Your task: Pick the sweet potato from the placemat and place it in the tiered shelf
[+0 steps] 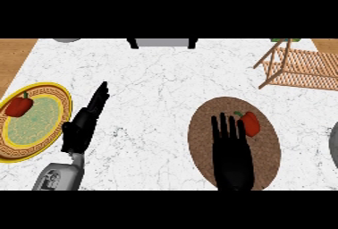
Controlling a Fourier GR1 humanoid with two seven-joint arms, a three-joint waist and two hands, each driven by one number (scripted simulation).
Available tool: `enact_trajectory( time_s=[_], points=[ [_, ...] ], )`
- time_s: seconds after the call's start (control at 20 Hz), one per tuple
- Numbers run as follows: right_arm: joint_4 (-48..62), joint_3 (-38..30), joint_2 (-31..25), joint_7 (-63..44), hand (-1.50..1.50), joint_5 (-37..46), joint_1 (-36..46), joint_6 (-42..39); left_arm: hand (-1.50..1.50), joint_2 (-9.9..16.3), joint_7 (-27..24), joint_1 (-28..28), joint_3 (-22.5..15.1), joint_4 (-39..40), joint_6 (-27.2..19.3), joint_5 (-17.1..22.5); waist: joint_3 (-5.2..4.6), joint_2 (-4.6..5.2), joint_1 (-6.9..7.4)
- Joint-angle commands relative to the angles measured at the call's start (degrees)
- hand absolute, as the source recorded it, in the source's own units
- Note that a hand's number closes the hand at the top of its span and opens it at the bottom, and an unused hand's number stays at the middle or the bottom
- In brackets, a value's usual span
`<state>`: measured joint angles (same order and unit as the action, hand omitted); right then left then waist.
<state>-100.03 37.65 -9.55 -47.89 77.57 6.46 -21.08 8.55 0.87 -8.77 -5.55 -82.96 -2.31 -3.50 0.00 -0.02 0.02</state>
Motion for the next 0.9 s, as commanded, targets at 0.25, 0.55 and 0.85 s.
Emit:
enact_trajectory(
  time_s=[0.25, 0.55, 0.85],
  points=[
    [2.0, -3.9, -0.7, 5.3, -1.50, 1.7, -3.6, 3.6, 0.00, -0.1, 0.0, -1.3, 3.1, 0.5, 2.7, 0.1, 0.00, -0.01, -0.07],
    [9.2, -7.1, 2.9, 7.9, -1.50, 2.3, 0.6, 5.0, 0.00, -4.3, 0.6, -1.1, 0.0, 0.9, -1.1, -4.5, 0.00, 0.03, 0.03],
    [3.8, -5.6, 1.5, 7.7, -1.50, 4.4, -5.2, 2.2, 0.00, 0.0, 1.7, -2.1, 4.9, -0.2, 4.0, -1.5, -0.01, -0.03, -0.12]
  ],
)
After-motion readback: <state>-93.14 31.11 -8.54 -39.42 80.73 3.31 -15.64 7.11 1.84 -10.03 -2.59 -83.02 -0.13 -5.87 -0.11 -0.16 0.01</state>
